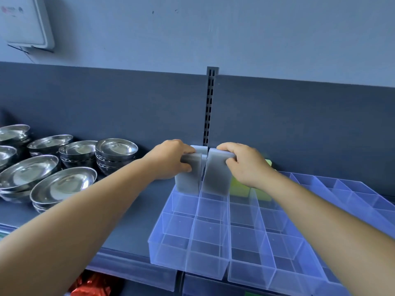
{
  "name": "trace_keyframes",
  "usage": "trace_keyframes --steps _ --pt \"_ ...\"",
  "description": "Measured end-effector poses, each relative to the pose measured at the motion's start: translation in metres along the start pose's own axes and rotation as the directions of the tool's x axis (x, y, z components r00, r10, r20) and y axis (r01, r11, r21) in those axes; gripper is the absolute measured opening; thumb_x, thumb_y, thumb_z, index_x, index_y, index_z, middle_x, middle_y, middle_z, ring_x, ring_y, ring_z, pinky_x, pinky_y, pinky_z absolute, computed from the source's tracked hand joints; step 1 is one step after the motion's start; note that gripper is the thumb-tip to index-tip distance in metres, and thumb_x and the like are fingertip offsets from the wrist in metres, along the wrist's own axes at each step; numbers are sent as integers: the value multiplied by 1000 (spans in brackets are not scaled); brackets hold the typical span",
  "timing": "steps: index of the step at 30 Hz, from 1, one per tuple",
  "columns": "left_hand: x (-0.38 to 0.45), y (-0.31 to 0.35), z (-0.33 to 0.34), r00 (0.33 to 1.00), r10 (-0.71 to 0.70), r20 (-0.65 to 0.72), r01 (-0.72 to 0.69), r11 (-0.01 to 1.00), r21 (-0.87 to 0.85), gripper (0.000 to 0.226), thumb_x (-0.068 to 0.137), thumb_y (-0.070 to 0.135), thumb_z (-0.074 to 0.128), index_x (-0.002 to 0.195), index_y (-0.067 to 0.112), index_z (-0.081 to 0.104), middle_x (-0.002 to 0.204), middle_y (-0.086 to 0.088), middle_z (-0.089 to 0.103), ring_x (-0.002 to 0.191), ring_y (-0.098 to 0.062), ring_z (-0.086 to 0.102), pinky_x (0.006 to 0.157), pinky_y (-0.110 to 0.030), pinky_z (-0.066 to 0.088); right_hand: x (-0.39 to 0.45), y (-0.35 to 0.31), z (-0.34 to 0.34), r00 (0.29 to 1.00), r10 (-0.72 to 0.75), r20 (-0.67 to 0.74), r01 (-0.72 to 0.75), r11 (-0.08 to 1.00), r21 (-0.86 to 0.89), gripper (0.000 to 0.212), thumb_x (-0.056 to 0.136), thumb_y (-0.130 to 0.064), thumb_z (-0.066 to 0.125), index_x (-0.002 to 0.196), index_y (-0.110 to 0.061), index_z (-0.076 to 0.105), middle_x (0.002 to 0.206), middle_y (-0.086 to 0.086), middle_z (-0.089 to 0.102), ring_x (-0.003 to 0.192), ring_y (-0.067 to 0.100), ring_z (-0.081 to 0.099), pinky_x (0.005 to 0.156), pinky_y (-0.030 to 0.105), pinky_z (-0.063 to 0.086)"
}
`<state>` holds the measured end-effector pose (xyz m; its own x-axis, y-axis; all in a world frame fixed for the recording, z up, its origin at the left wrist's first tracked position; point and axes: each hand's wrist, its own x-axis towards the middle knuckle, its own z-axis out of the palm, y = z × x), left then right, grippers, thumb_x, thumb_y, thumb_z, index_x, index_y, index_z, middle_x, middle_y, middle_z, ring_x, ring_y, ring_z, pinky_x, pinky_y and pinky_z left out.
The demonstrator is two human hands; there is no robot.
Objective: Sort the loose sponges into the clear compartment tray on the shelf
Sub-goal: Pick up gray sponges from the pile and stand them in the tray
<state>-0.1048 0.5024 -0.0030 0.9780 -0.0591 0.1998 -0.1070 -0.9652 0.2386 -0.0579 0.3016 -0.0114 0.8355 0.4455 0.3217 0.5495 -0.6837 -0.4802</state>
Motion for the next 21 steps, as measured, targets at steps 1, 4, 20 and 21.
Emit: trace_keyframes --steps 1,4,20,21 --pt "1 -1 2 1000 -3 6 3 1000 16 24 83 25 62 106 18 61 102 -5 56 95 -27 54 82 -40 49 1 0 0 1000 3 -1 -3 1000 6 40 87 -4 39 112 -28 59 109 -3 61 93 19 52 67 26 38" --pt "5 -2 7 1000 -8 21 6 998 62 31 84 28 61 115 24 59 110 -1 52 100 -27 54 87 -44 49 3 0 1 1000 7 -4 -7 1000 22 40 87 -2 40 110 -28 61 105 -3 64 89 20 54 67 23 42" --pt "5 -1 29 999 45 16 -48 971 233 22 84 29 61 103 18 59 103 1 54 100 -18 42 64 -29 35 -7 -1 27 978 50 203 19 946 -324 33 90 -4 37 118 -15 54 115 7 51 101 32 53 86 41 49" --pt "6 0 29 999 47 22 -51 967 251 23 84 30 60 103 17 59 103 0 54 103 -19 43 65 -30 35 -8 -2 26 975 57 213 17 943 -331 33 91 -5 37 119 -14 52 116 7 50 102 32 52 87 42 48"
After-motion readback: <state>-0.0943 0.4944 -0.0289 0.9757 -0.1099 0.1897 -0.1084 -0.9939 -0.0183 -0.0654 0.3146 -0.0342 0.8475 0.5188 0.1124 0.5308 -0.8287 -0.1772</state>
